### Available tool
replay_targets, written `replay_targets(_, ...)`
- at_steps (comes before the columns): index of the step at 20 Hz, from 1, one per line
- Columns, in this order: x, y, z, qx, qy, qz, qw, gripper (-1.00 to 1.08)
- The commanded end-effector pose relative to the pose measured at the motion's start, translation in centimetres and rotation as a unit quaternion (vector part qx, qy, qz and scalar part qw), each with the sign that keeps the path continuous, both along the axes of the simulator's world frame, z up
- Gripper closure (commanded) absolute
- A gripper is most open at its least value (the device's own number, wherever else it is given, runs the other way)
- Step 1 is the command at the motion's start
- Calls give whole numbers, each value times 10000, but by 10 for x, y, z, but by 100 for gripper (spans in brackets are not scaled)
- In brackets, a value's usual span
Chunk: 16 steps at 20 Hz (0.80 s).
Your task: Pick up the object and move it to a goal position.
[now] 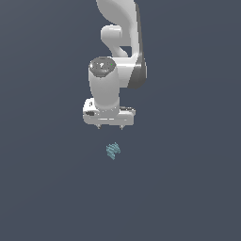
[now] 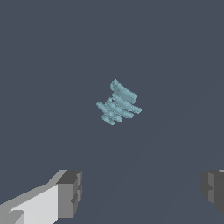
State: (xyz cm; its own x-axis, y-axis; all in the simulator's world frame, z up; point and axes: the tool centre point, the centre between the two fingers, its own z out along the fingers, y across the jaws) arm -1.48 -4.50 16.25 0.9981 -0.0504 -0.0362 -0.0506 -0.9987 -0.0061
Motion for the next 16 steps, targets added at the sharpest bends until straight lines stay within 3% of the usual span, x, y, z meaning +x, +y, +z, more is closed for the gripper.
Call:
replay_targets(1, 0, 0, 0, 0, 0, 0, 10000, -92)
replay_targets(9, 4, 33, 12, 96, -61, 308, 9995, -92)
replay_targets(16, 6, 32, 10, 92, -65, 360, 9993, -92)
